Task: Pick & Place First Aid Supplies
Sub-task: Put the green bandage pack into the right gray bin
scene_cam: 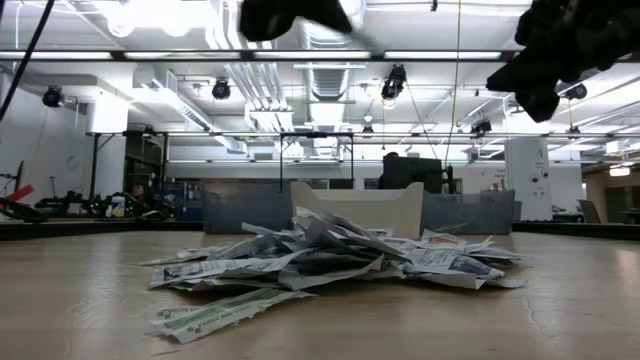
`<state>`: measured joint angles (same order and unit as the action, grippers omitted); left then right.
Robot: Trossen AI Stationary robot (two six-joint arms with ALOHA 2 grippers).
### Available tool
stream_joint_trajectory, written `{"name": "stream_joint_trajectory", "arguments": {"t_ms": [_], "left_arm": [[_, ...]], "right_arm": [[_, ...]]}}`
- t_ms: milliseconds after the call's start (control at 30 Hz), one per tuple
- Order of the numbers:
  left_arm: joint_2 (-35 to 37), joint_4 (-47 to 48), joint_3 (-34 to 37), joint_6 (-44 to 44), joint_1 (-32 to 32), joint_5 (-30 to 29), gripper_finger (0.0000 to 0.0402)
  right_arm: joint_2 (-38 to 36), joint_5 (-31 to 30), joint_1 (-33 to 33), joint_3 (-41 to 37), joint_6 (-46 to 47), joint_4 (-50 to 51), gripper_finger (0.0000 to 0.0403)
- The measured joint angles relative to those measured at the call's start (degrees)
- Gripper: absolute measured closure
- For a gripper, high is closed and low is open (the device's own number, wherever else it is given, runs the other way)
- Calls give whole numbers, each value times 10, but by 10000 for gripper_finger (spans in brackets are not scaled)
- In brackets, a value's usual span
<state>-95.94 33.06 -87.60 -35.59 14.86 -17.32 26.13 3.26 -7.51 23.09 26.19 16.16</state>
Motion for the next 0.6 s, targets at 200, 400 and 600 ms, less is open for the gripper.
{"name": "stream_joint_trajectory", "arguments": {"t_ms": [200, 400, 600], "left_arm": [[0, -120, -6, 21, -37, -22, 401], [0, -123, -4, 48, -75, -22, 401], [-2, -125, -4, 101, -108, -11, 401]], "right_arm": [[73, 30, 0, 0, -5, -102, 371], [113, 30, 0, 6, -4, -140, 350], [141, 30, 0, 40, -24, -139, 304]]}}
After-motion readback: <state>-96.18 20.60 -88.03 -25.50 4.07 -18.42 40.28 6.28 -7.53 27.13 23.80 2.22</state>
